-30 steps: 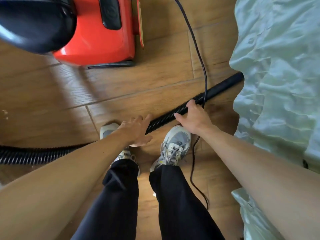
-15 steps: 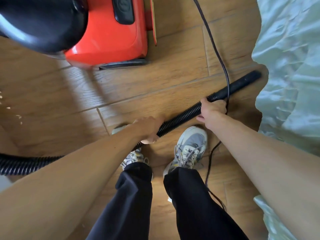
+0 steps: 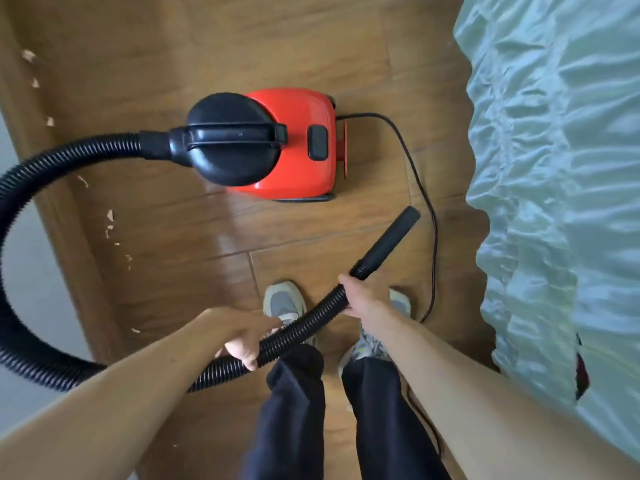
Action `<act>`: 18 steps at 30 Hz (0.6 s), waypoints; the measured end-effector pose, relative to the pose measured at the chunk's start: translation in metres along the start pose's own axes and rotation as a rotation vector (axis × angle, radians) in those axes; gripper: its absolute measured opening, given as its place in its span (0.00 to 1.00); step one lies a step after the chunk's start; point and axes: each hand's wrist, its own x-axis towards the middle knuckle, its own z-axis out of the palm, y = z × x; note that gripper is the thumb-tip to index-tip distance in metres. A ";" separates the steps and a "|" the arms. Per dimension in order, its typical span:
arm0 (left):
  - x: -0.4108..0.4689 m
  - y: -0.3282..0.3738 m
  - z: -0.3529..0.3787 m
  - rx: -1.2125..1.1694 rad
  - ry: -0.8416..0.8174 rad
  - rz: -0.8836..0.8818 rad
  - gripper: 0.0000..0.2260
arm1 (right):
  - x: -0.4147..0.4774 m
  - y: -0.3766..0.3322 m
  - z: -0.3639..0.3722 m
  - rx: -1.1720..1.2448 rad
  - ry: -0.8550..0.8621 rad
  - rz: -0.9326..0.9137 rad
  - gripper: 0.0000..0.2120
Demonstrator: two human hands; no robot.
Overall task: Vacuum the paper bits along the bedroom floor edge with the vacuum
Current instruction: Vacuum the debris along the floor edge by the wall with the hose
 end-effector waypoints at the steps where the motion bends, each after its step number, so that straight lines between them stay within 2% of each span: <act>1: -0.008 -0.005 0.008 -0.007 0.032 0.017 0.33 | -0.014 -0.006 0.006 -0.020 0.018 -0.064 0.19; 3: -0.024 -0.013 0.022 -0.014 0.131 0.048 0.34 | -0.048 -0.022 0.013 -0.096 0.050 -0.210 0.18; 8: -0.065 -0.019 0.032 -0.162 0.334 0.118 0.22 | -0.115 -0.060 0.017 -0.190 -0.005 -0.520 0.15; 10: -0.077 -0.023 0.032 -0.254 0.411 0.148 0.24 | -0.136 -0.076 0.021 -0.247 -0.055 -0.606 0.18; 13: -0.096 -0.030 0.035 -0.383 0.531 0.190 0.29 | -0.166 -0.099 0.028 -0.400 -0.187 -0.760 0.28; 18: -0.121 -0.041 0.050 -0.585 0.630 0.253 0.38 | -0.213 -0.128 0.053 -0.668 -0.392 -0.986 0.34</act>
